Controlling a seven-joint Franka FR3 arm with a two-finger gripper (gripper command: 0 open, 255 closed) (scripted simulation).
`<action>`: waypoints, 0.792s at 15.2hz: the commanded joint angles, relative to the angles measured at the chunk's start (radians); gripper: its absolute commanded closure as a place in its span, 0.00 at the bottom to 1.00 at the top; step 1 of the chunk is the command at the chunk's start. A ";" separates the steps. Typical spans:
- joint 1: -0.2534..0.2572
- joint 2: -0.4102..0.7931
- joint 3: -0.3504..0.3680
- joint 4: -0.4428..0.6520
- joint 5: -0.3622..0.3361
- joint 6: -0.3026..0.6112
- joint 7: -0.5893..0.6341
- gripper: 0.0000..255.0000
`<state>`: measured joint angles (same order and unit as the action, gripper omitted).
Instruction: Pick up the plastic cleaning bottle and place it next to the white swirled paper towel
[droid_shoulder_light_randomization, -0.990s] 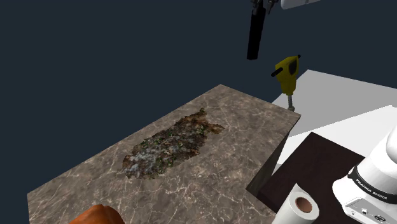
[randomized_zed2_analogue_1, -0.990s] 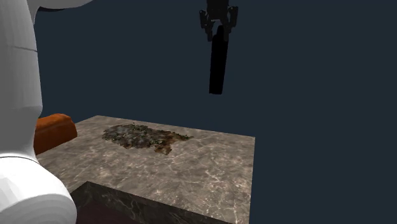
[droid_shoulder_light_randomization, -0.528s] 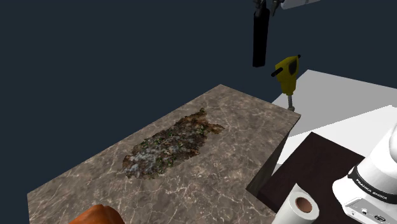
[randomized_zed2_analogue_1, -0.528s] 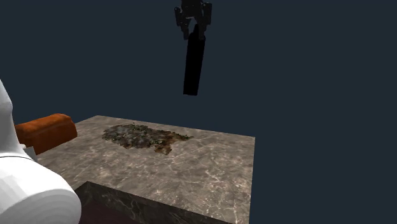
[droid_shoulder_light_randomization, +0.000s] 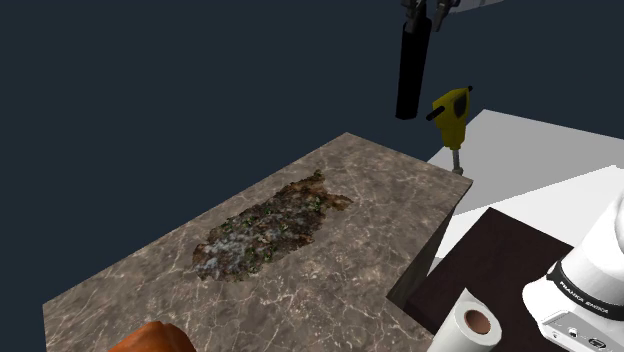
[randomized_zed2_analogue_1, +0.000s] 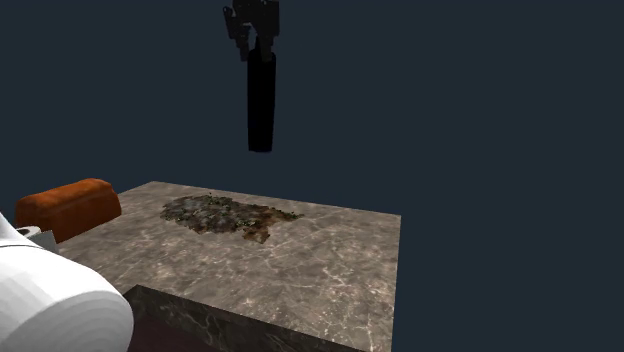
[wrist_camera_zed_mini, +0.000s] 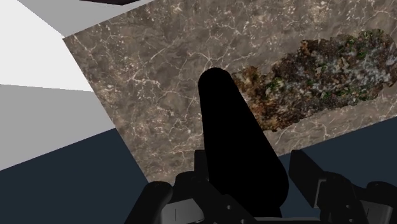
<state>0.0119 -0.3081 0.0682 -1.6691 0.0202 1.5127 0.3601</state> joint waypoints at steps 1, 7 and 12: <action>0.014 -0.054 0.027 -0.055 0.006 0.002 0.041 1.00; 0.055 -0.164 0.112 -0.141 0.037 -0.019 0.162 1.00; 0.087 -0.231 0.190 -0.178 0.073 -0.043 0.268 1.00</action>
<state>0.0920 -0.5215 0.2429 -1.8368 0.0846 1.4760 0.6059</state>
